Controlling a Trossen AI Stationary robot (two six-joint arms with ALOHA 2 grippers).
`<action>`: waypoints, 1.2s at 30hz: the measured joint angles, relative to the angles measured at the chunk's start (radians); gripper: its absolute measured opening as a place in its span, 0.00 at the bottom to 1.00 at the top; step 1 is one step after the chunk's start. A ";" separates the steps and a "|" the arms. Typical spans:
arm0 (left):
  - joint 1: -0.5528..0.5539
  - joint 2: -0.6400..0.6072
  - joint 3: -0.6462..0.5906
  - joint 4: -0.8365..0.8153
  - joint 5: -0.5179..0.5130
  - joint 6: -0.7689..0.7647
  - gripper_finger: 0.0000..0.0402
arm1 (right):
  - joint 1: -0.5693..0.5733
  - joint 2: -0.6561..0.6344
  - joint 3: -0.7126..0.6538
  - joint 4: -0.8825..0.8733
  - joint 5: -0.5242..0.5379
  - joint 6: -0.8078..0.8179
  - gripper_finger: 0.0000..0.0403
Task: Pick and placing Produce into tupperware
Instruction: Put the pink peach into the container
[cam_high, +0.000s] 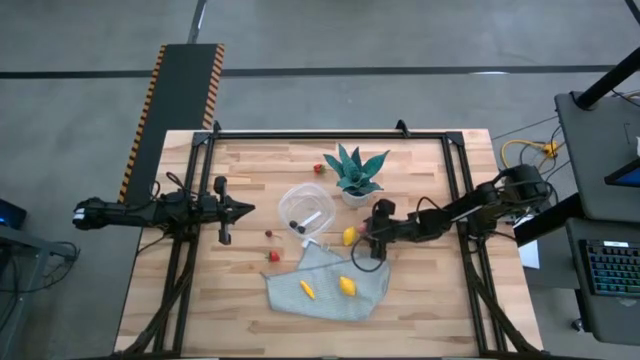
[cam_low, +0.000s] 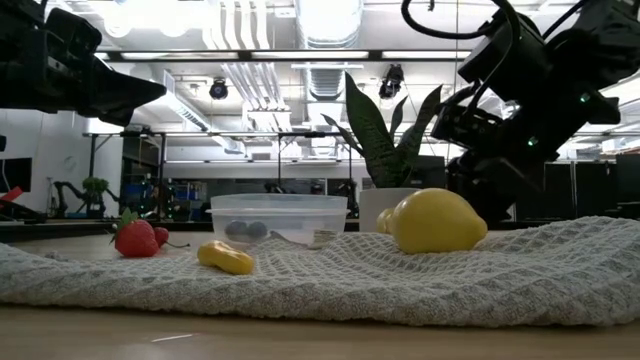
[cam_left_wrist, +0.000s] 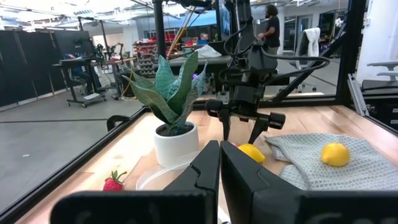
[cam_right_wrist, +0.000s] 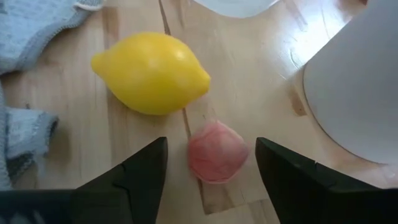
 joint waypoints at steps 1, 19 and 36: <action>0.000 0.000 0.000 0.000 0.000 0.000 0.00 | -0.003 0.000 0.000 0.001 0.000 -0.003 0.58; 0.000 0.001 0.000 0.000 0.000 0.000 0.00 | -0.028 0.002 0.000 0.001 -0.030 -0.006 0.58; 0.000 0.000 0.000 0.000 0.000 0.000 0.00 | -0.027 0.003 0.000 0.001 -0.025 0.009 0.52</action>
